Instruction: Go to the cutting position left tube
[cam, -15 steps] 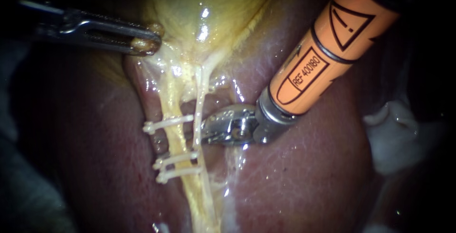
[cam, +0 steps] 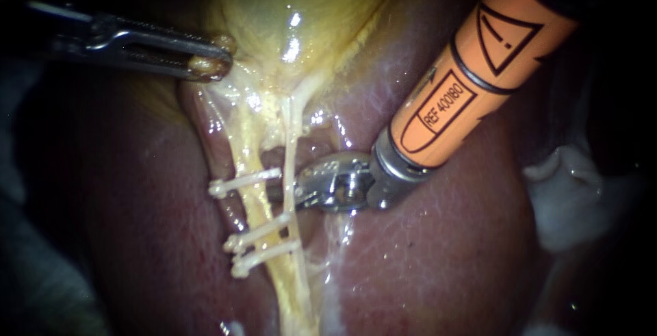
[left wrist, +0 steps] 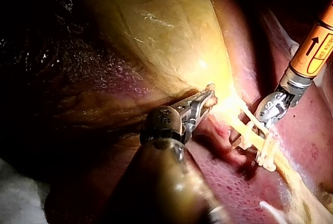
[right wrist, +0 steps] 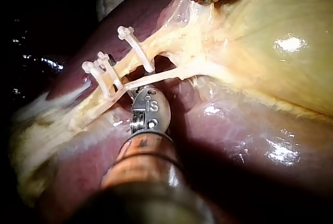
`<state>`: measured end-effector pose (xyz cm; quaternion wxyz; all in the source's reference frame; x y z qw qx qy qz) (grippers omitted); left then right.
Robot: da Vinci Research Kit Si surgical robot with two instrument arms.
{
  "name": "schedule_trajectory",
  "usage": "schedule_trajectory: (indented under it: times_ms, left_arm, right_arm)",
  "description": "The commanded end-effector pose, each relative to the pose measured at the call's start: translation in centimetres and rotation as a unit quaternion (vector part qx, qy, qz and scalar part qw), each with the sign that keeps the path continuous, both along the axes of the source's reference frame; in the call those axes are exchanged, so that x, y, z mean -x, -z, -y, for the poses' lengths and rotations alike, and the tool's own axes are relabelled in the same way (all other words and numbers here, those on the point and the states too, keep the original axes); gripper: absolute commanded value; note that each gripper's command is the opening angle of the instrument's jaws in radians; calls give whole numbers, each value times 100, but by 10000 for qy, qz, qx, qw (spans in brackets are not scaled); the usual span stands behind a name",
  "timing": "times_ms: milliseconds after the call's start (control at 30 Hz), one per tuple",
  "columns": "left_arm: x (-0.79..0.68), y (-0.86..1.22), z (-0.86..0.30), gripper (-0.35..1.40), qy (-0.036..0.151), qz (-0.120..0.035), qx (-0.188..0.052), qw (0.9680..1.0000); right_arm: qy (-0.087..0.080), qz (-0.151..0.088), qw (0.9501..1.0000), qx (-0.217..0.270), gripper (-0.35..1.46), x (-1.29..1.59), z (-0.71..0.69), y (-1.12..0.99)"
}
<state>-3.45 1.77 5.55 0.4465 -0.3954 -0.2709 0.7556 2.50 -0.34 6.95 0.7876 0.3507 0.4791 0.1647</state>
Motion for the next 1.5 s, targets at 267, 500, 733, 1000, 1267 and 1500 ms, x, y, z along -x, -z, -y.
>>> schedule_trajectory:
  times_ms: [267,500,733,1000,1267,1500]
  left_arm:
    - [-1,1,0,-35,-3,5,0,10000]
    - [-1,1,0,-35,-2,4,0,10000]
    - [-1,1,0,-35,-3,5,0,10000]
    - [-2,1,0,-35,-4,5,0,10000]
    - [-2,1,0,-35,-4,5,0,10000]
    - [-2,1,0,-35,-5,6,-1,10000]
  right_arm:
    - [-82,45,9999,35,131,20,-3,-1]
    - [-78,29,9999,109,131,40,-5,-2]
    - [-31,23,9996,279,131,57,-6,-3]
    - [111,116,9990,411,130,83,-9,0]
    - [104,130,9991,401,130,101,-16,8]
    - [130,128,9991,385,130,111,-18,13]
